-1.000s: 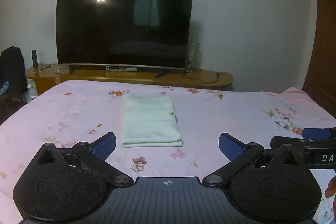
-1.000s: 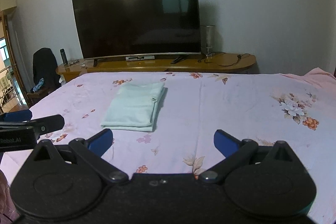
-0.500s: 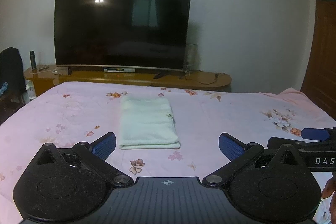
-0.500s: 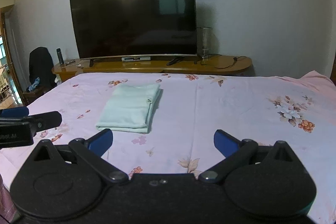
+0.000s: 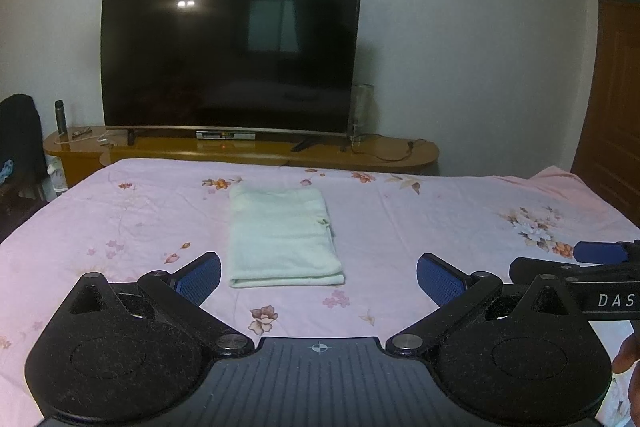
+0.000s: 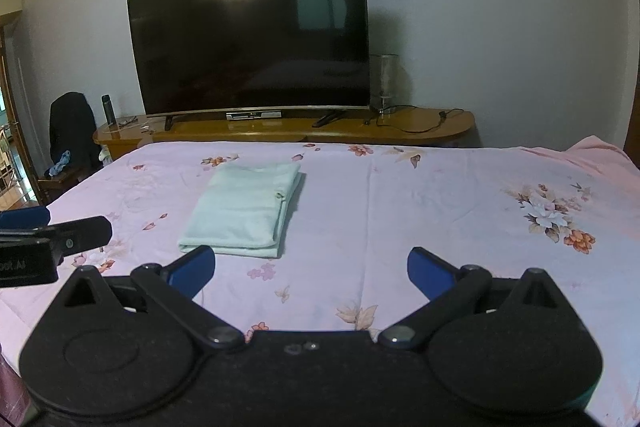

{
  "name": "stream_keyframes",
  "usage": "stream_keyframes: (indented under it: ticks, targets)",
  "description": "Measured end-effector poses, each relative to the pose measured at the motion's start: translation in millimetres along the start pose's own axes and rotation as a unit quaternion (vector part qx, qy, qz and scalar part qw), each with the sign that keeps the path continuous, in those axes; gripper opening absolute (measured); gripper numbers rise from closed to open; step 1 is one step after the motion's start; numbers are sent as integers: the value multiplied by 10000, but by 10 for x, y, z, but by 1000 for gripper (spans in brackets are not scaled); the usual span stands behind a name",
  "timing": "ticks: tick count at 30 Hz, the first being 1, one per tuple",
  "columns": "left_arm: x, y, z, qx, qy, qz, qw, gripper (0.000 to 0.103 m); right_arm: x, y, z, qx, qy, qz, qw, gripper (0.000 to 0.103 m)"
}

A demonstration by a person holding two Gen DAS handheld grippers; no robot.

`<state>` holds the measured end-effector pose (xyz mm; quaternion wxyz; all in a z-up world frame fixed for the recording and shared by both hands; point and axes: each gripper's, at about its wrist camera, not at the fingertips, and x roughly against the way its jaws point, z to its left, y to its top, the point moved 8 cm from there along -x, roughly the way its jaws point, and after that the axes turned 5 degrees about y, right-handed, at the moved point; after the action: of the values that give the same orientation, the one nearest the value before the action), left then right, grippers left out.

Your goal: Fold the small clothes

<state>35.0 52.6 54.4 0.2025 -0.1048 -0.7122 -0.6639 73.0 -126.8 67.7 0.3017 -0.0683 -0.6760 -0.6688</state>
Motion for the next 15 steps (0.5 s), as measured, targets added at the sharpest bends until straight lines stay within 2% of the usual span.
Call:
stream_keyframes:
  ticks: [15]
  targets:
    - [-51,5,78,-17,-23,28,10000,103,-45,18,31,-26,75,21,10000,103]
